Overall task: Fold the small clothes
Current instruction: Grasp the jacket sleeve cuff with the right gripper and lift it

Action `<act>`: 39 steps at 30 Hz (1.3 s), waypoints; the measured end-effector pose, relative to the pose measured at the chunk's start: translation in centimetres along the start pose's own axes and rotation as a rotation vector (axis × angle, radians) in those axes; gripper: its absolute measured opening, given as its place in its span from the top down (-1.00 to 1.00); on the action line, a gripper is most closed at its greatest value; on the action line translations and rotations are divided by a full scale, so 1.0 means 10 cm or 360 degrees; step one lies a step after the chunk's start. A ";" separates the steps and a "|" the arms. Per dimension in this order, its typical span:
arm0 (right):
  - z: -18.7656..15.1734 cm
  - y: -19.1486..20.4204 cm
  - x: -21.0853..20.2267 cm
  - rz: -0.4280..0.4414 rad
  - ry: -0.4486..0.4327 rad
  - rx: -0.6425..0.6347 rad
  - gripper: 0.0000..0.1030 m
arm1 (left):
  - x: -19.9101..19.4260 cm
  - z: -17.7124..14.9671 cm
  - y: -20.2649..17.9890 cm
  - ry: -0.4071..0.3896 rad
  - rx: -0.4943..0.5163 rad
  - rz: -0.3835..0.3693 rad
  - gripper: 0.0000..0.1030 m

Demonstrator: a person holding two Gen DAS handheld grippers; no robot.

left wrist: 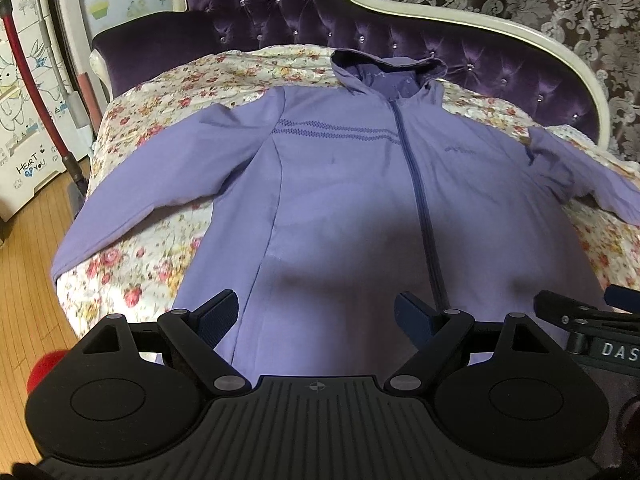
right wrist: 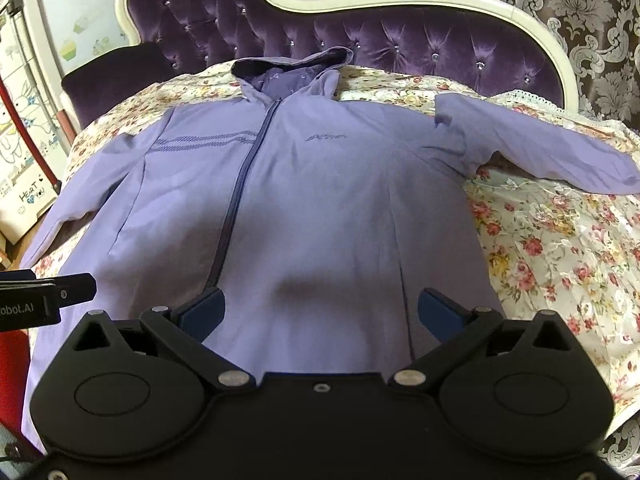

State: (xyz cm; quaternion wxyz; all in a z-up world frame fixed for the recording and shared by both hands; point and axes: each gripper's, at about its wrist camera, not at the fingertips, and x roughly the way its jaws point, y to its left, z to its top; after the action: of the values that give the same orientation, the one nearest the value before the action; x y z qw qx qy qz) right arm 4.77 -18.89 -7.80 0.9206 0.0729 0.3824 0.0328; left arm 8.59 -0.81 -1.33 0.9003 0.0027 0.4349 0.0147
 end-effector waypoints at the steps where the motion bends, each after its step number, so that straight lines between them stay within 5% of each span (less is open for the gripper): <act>1: 0.02 -0.02 0.02 -0.0005 -0.0002 0.0008 -0.98 | 0.02 0.04 -0.01 -0.0002 0.0001 0.0003 -0.65; 17: 0.56 -1.08 0.17 -0.0038 -0.0297 0.0236 -0.98 | 0.55 0.81 -0.16 -0.0198 0.0045 0.0071 -0.65; 21: 0.67 -1.56 0.22 -0.0123 -0.0357 0.0347 -0.98 | 0.79 0.92 -0.25 -0.0217 0.0078 0.0025 -0.65; 27: 0.81 -2.31 0.29 -0.0307 -0.0360 0.0508 -0.90 | 1.08 1.01 -0.20 -0.0257 -0.0080 -0.0268 -0.65; 32: 0.90 -2.91 0.39 -0.0505 -0.0340 0.0574 -0.68 | 1.35 1.08 -0.31 -0.0246 -0.0012 -0.0152 -0.65; 39: 0.95 -3.74 0.60 -0.0626 -0.0297 0.0837 -0.62 | 1.62 1.03 -0.40 -0.0172 0.0066 -0.0121 -0.65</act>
State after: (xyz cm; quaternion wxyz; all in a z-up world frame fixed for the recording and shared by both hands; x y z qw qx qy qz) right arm 15.86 -56.12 -11.34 0.8899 0.2354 0.2987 -0.2518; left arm 26.88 -4.28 -7.70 0.9221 0.0056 0.3857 -0.0286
